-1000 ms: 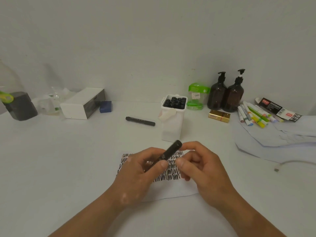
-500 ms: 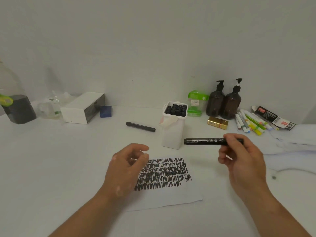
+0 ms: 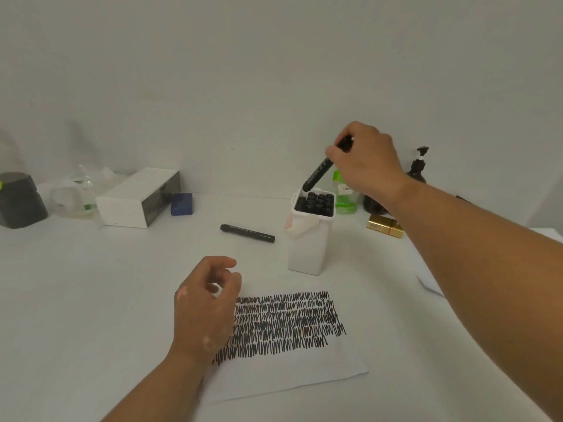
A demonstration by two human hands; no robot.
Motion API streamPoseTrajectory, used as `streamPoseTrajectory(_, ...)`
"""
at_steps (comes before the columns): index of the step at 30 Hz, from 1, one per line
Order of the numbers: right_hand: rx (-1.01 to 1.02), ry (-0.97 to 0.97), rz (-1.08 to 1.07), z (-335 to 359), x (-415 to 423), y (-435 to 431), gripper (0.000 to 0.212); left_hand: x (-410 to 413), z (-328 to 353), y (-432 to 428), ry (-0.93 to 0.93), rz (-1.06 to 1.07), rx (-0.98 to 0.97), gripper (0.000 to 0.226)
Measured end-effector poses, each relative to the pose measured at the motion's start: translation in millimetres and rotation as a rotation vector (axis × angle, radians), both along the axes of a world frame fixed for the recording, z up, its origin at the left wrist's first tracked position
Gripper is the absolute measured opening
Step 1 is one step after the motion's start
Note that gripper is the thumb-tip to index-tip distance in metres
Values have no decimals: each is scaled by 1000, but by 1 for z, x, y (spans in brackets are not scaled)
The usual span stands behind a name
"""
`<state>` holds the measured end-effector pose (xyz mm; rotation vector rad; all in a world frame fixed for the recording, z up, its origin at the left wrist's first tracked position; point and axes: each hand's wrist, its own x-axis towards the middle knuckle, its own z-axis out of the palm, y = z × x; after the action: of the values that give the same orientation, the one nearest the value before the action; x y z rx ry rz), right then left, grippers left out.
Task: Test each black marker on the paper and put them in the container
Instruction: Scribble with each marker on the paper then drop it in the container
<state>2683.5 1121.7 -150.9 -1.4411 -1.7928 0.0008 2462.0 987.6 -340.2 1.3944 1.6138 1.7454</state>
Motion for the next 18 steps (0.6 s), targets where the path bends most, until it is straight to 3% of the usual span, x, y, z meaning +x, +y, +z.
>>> streamPoseTrajectory(6, -144, -187, -4, -12, -21, 26, 21, -2, 0, 4, -46, -25, -39, 7)
streamPoseTrajectory(12, -319, -505, 4, -20, -39, 37, 32, 0, -1, 7, 31, -54, -139, 15)
streamPoseTrajectory(18, -320, -435, 6, -14, -44, 42, 16, 2, 0, 8, 52, -71, -153, 15)
